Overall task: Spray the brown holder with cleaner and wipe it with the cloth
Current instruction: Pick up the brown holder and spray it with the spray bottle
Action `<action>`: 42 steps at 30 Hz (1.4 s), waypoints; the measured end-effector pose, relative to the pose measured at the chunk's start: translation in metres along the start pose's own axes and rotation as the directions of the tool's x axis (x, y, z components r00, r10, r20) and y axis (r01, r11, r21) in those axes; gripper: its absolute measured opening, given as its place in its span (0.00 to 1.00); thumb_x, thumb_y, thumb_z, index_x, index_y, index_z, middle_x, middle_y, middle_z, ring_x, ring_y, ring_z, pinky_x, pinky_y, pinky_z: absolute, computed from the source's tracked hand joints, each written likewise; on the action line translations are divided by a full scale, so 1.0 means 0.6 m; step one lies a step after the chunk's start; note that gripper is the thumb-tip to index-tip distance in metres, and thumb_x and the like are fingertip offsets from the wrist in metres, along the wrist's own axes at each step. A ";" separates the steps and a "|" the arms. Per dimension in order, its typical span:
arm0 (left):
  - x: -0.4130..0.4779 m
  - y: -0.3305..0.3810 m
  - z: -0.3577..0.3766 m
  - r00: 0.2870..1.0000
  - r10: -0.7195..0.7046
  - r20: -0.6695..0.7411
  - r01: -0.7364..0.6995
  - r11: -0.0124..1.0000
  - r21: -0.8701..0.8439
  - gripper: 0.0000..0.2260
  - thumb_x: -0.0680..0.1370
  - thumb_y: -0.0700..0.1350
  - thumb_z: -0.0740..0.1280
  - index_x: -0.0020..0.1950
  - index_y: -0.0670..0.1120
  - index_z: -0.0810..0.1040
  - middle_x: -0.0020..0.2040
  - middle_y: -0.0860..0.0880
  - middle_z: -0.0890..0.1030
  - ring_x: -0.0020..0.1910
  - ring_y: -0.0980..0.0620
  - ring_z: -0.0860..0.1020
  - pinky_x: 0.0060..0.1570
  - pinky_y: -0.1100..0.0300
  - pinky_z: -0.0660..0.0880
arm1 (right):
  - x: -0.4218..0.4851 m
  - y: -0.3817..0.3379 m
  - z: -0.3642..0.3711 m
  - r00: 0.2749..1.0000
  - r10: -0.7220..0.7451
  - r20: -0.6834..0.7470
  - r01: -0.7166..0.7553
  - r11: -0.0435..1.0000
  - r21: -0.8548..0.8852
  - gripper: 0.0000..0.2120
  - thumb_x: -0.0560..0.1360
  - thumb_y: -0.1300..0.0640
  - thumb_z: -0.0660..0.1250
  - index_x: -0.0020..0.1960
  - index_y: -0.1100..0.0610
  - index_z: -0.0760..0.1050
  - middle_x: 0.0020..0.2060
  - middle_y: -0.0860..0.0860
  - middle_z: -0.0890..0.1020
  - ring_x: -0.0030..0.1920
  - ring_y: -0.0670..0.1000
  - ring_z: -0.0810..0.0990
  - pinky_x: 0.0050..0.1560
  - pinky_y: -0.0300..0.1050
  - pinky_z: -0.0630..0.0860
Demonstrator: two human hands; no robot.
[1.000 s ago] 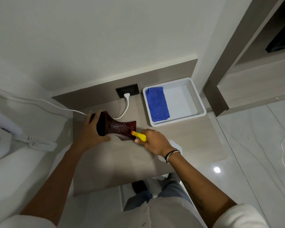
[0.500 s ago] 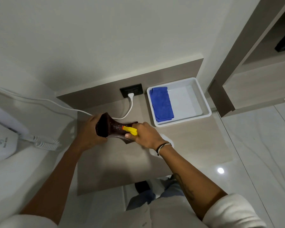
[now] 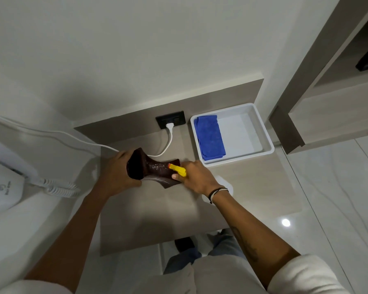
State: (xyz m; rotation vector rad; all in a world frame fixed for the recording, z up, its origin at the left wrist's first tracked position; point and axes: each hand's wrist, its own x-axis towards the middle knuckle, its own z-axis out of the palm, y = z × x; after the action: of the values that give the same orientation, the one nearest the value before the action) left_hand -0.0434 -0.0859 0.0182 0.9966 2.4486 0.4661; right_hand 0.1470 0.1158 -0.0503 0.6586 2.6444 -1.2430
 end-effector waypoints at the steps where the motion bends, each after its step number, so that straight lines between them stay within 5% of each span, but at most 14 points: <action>1: 0.000 -0.001 -0.001 1.000 -0.013 -0.006 0.013 1.000 0.001 0.49 0.59 0.47 0.85 0.79 0.47 0.71 0.68 0.44 0.78 0.65 0.43 0.78 0.64 0.45 0.77 | -0.004 0.007 0.000 1.000 0.014 -0.003 -0.014 1.000 -0.013 0.24 0.82 0.40 0.68 0.68 0.57 0.75 0.61 0.59 0.83 0.65 0.61 0.77 0.63 0.58 0.79; 5: -0.001 -0.005 -0.004 0.992 -0.113 -0.049 0.111 0.993 -0.043 0.40 0.59 0.58 0.82 0.69 0.50 0.79 0.57 0.49 0.82 0.55 0.47 0.81 0.51 0.50 0.81 | -0.021 0.016 0.009 0.999 -0.028 0.020 0.028 0.999 -0.034 0.23 0.82 0.40 0.67 0.65 0.57 0.77 0.59 0.59 0.83 0.64 0.62 0.77 0.60 0.60 0.79; 10: 0.013 -0.009 -0.009 0.970 -0.242 0.019 0.243 0.961 -0.132 0.29 0.66 0.60 0.83 0.64 0.50 0.85 0.50 0.51 0.88 0.48 0.53 0.86 0.41 0.61 0.78 | -0.028 -0.017 0.034 0.975 -0.221 -0.005 0.221 0.975 0.003 0.19 0.81 0.39 0.68 0.62 0.53 0.79 0.60 0.55 0.84 0.61 0.56 0.77 0.56 0.54 0.78; 14: 0.018 -0.004 -0.010 0.952 -0.304 0.026 0.304 0.940 -0.151 0.25 0.67 0.61 0.82 0.58 0.50 0.87 0.44 0.53 0.88 0.42 0.55 0.86 0.37 0.64 0.77 | -0.015 -0.045 0.047 0.951 -0.297 -0.088 0.294 0.955 -0.042 0.19 0.81 0.39 0.68 0.59 0.54 0.79 0.52 0.55 0.86 0.53 0.56 0.78 0.47 0.50 0.73; 22: 0.020 0.002 -0.009 0.948 -0.317 0.011 0.316 0.938 -0.143 0.27 0.67 0.62 0.82 0.61 0.50 0.86 0.43 0.56 0.85 0.42 0.58 0.84 0.34 0.67 0.75 | -0.023 -0.002 0.041 0.980 -0.194 -0.048 0.184 0.969 -0.163 0.25 0.81 0.37 0.65 0.70 0.52 0.75 0.57 0.55 0.85 0.58 0.57 0.78 0.55 0.53 0.76; 27: 0.022 0.005 -0.011 0.951 -0.309 0.022 0.309 0.942 -0.128 0.27 0.65 0.62 0.83 0.60 0.52 0.87 0.43 0.58 0.86 0.41 0.59 0.84 0.31 0.71 0.74 | -0.034 0.020 0.039 0.988 -0.149 -0.042 0.139 0.974 -0.178 0.23 0.81 0.37 0.67 0.65 0.54 0.78 0.58 0.55 0.85 0.58 0.58 0.78 0.57 0.55 0.77; 32: 0.021 0.002 -0.014 0.975 -0.219 0.042 0.222 0.967 -0.124 0.29 0.62 0.55 0.86 0.61 0.50 0.84 0.48 0.56 0.85 0.47 0.56 0.84 0.38 0.66 0.76 | -0.038 0.036 0.021 0.995 -0.056 -0.078 0.055 0.998 -0.014 0.20 0.80 0.38 0.68 0.60 0.54 0.79 0.54 0.56 0.85 0.56 0.57 0.80 0.54 0.55 0.80; 37: 0.016 0.014 -0.020 0.997 -0.011 0.070 0.009 0.999 0.030 0.46 0.55 0.59 0.81 0.73 0.51 0.76 0.59 0.53 0.79 0.56 0.48 0.80 0.52 0.51 0.81 | -0.020 0.022 -0.017 0.989 -0.148 -0.014 0.146 0.951 0.274 0.15 0.80 0.43 0.71 0.51 0.56 0.79 0.44 0.51 0.84 0.44 0.53 0.82 0.45 0.50 0.77; 42: 0.014 0.023 -0.019 0.991 0.061 0.123 -0.070 0.995 0.073 0.52 0.54 0.57 0.79 0.78 0.50 0.71 0.65 0.56 0.73 0.63 0.48 0.77 0.57 0.52 0.77 | 0.003 0.015 -0.023 0.989 -0.138 0.055 0.129 0.981 0.143 0.18 0.81 0.42 0.71 0.56 0.57 0.80 0.49 0.57 0.87 0.47 0.56 0.84 0.47 0.52 0.80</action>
State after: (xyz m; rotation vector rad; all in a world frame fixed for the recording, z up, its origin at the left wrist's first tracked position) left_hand -0.0469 -0.0721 0.0322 1.1064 2.3475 0.3251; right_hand 0.1500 0.1320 -0.0485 0.4567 2.6048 -1.4699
